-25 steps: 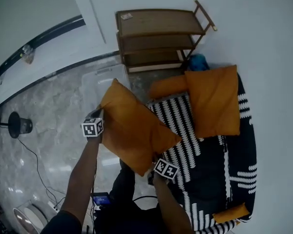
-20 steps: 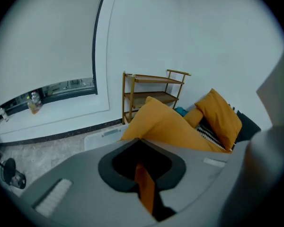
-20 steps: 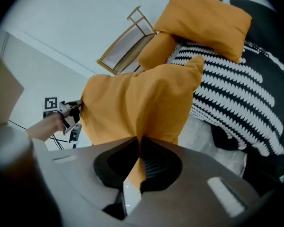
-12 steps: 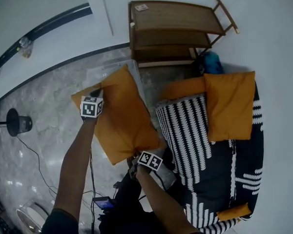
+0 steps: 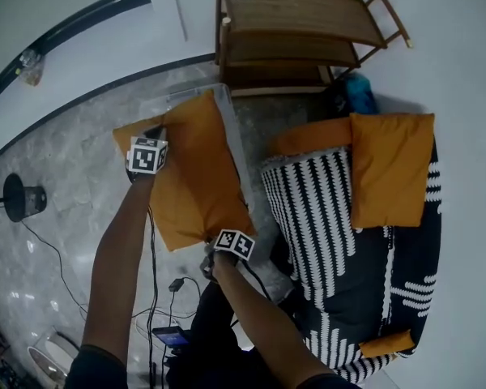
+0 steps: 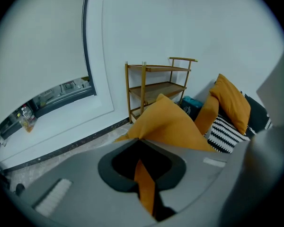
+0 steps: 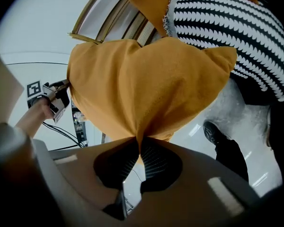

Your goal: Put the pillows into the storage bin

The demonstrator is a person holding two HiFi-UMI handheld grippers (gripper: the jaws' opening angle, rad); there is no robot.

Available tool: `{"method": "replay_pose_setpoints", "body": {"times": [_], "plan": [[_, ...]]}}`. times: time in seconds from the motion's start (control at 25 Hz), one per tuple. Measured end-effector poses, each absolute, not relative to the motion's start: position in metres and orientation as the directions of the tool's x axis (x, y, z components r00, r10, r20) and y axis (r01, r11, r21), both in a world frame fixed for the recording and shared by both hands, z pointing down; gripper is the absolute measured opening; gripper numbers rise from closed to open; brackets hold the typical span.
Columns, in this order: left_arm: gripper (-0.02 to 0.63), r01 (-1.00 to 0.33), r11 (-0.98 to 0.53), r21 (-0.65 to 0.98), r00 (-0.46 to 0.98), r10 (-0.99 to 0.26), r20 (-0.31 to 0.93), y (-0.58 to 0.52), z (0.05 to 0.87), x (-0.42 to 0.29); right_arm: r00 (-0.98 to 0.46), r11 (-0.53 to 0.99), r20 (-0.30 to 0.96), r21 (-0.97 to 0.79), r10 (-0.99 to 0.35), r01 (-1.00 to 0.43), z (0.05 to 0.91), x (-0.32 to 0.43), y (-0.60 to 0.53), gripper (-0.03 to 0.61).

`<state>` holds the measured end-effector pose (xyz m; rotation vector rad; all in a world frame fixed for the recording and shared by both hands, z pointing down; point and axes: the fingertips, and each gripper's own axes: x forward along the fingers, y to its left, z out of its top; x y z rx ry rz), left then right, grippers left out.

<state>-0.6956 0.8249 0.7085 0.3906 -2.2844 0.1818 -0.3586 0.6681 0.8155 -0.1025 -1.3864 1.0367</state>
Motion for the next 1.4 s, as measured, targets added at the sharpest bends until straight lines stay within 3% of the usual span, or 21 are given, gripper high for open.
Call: {"method": "replay_pose_setpoints", "body": {"times": [0.28, 0.36, 0.44, 0.48, 0.52, 0.64, 0.76, 0.92, 1.16, 1.4], "plan": [[0.015, -0.298, 0.954, -0.036, -0.654, -0.177, 0.736, 0.847, 0.722, -0.710, -0.191, 0.549, 0.751, -0.608, 0.632, -0.573, 0.841, -0.389, 0.667, 0.031], [0.032, -0.280, 0.959, -0.038, -0.651, -0.161, 0.742, 0.853, 0.728, -0.711, -0.180, 0.517, 0.728, -0.616, 0.661, -0.594, 0.849, -0.396, 0.671, 0.184], [0.099, -0.275, 0.961, -0.016, -0.636, -0.169, 0.753, 0.855, 0.736, -0.707, -0.148, 0.521, 0.713, -0.621, 0.685, -0.585, 0.852, -0.401, 0.675, 0.213], [0.191, -0.278, 0.961, -0.007, -0.627, -0.176, 0.758, 0.855, 0.741, -0.703, -0.133, 0.536, 0.711, -0.626, 0.690, -0.566, 0.850, -0.403, 0.677, 0.213], [0.209, -0.282, 0.959, -0.002, -0.624, -0.182, 0.760, 0.853, 0.744, -0.699, -0.121, 0.555, 0.711, -0.633, 0.693, -0.540, 0.848, -0.405, 0.678, 0.213], [0.140, -0.282, 0.959, 0.001, -0.666, -0.196, 0.719, 0.837, 0.736, -0.684, -0.148, 0.617, 0.716, -0.672, 0.682, -0.410, 0.828, -0.420, 0.675, 0.213], [0.127, -0.289, 0.957, 0.027, -0.727, -0.237, 0.645, 0.798, 0.712, -0.660, -0.285, 0.690, 0.713, -0.698, 0.641, -0.193, 0.788, -0.450, 0.651, 0.213], [0.124, -0.312, 0.945, 0.098, -0.753, -0.309, 0.580, 0.732, 0.680, -0.624, -0.465, 0.795, 0.690, -0.604, 0.555, 0.053, 0.729, -0.487, 0.584, 0.212], [0.124, -0.370, 0.916, 0.157, -0.773, -0.397, 0.495, 0.629, 0.627, -0.602, -0.626, 0.853, 0.641, -0.516, 0.445, 0.077, 0.665, -0.513, 0.462, 0.213], [0.124, -0.470, 0.875, 0.117, -0.769, -0.471, 0.431, 0.538, 0.574, -0.613, -0.720, 0.872, 0.586, -0.486, 0.373, 0.055, 0.617, -0.520, 0.362, 0.213]]}}
